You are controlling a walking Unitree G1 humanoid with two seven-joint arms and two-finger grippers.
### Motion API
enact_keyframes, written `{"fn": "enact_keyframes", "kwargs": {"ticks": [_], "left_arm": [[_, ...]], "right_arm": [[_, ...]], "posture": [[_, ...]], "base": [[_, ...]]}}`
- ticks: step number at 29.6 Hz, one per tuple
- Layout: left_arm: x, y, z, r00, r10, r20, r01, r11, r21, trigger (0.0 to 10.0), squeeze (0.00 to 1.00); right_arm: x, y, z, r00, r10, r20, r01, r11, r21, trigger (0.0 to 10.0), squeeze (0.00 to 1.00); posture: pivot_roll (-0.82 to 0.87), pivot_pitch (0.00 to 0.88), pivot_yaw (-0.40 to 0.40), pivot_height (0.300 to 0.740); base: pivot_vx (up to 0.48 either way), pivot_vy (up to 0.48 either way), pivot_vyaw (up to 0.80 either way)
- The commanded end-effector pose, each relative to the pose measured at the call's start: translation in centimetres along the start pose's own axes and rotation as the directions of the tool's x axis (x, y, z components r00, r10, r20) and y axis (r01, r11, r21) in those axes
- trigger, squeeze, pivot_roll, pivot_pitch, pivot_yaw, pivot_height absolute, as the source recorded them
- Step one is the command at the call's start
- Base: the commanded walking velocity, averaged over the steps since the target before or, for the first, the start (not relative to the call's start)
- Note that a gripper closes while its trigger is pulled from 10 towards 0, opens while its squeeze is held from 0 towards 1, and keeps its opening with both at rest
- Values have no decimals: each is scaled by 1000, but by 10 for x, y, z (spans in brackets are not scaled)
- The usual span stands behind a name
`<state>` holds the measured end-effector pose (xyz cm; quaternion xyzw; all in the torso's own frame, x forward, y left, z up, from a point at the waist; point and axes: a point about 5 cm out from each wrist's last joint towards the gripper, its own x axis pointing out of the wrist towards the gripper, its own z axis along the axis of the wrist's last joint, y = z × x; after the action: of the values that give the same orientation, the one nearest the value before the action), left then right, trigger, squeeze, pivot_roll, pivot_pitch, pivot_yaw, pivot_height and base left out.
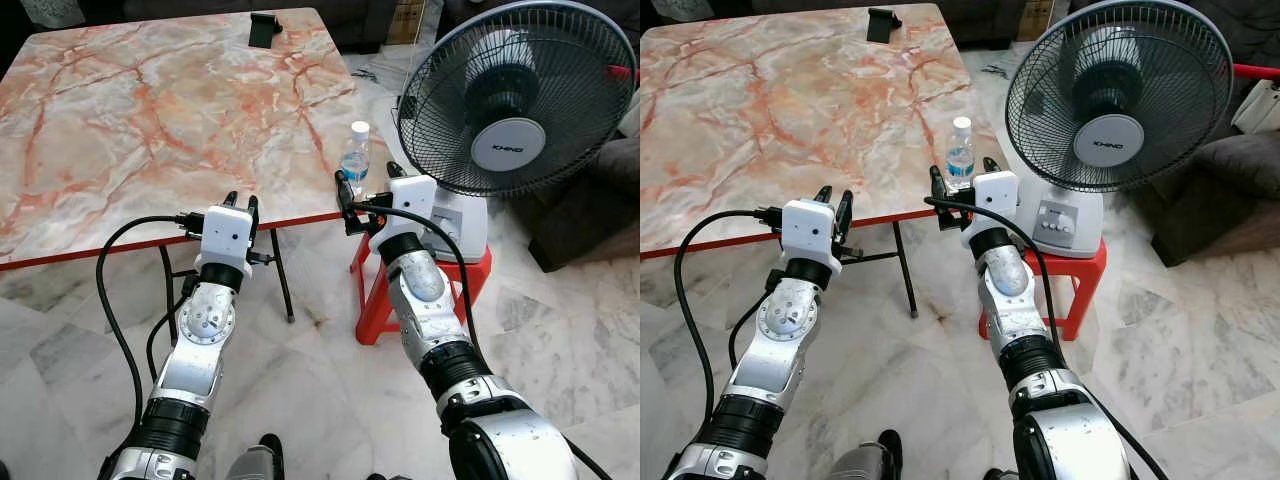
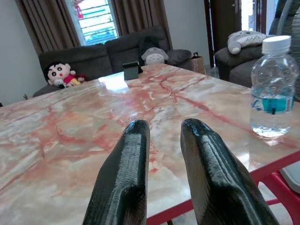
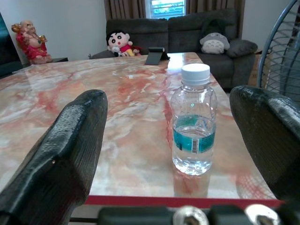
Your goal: Picking trash to rubbish bin
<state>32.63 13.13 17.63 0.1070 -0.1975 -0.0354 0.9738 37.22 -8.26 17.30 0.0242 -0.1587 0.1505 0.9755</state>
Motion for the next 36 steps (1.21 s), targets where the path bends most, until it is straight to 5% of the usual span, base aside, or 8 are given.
{"fn": "enact_keyframes", "kwargs": {"ticks": [1,36], "left_arm": [[0,-1,4,1000,2,23,-2,1000,2,10000,0],[0,-2,5,1000,-1,30,1,1000,-3,10000,0]], "right_arm": [[4,2,7,1000,2,24,-2,1000,10,10000,0],[3,4,8,999,8,49,-10,999,36,10000,0]], "posture": [[142,151,1,740],[143,157,1,740]], "base": [[274,0,0],[280,0,85]]}}
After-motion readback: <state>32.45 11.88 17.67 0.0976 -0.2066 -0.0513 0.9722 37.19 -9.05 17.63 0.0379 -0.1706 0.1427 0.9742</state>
